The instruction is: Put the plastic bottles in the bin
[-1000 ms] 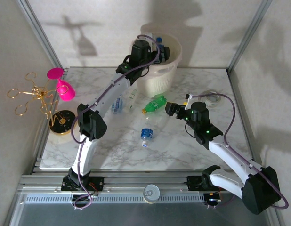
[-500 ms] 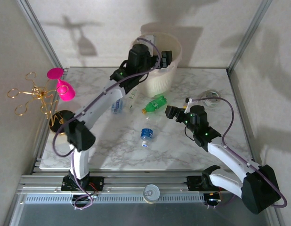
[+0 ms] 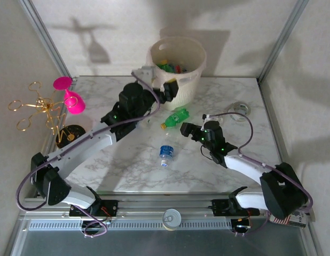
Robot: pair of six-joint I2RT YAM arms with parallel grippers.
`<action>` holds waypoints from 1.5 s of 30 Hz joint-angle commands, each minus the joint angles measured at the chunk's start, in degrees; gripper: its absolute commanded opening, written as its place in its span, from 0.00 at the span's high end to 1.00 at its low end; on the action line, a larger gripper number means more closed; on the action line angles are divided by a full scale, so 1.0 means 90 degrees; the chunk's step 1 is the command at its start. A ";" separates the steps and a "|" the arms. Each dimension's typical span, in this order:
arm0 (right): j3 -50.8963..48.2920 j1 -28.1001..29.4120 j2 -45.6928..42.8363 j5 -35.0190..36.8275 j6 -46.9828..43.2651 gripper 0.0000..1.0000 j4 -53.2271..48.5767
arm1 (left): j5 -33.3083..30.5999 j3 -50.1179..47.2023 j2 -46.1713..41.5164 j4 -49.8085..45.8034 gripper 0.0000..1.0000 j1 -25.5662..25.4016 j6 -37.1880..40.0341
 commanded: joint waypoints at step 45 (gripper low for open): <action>0.3566 0.0074 0.4379 0.0964 0.1943 0.22 -0.1375 | -0.1960 -0.6016 -0.3241 0.1483 0.00 -0.0052 -0.3432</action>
